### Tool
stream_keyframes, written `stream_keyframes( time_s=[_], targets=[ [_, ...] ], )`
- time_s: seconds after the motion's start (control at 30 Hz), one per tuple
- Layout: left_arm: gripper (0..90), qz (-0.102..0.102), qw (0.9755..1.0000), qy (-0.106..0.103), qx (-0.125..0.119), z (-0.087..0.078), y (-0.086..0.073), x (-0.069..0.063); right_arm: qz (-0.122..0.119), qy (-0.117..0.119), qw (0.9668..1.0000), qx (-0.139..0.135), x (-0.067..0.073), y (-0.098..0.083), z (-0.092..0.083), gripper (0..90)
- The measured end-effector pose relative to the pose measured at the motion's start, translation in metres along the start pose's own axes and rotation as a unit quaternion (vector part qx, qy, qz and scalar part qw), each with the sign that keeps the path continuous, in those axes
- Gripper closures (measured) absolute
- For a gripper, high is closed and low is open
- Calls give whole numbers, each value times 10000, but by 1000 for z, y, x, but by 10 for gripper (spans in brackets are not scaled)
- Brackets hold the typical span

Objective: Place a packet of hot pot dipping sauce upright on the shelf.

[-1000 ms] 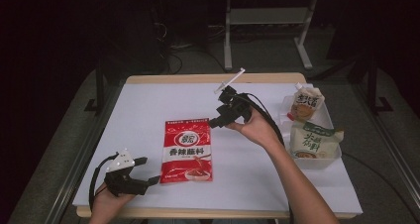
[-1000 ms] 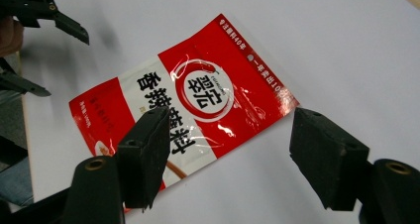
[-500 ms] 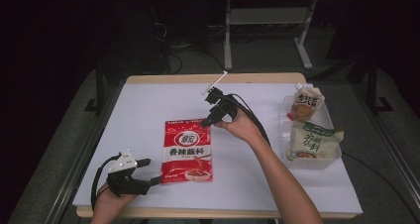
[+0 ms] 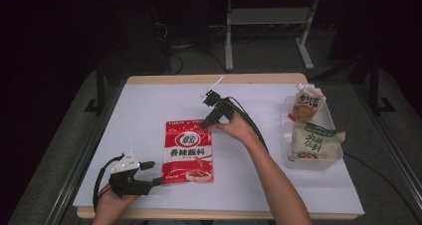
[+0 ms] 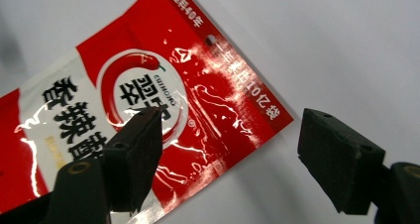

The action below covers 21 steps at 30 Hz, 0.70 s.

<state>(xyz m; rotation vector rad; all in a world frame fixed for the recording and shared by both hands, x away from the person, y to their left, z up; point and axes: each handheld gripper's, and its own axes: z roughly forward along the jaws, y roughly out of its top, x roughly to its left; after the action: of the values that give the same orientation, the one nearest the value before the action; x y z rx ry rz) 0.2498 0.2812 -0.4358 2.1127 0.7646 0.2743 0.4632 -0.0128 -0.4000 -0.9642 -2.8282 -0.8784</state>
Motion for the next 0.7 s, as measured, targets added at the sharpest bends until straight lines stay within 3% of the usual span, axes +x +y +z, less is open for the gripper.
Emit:
stream_keyframes(
  time_s=[0.47, 0.7],
  targets=[
    [327, 75, 9998, -49, 160, 7, 0, -3, 258, -2, 9997, 51, -13, 1, 15, 247],
    [331, 63, 9998, -34, 188, 8, 0, -2, 429, 213, 9988, 112, -19, 0, 22, 271]
  ],
)
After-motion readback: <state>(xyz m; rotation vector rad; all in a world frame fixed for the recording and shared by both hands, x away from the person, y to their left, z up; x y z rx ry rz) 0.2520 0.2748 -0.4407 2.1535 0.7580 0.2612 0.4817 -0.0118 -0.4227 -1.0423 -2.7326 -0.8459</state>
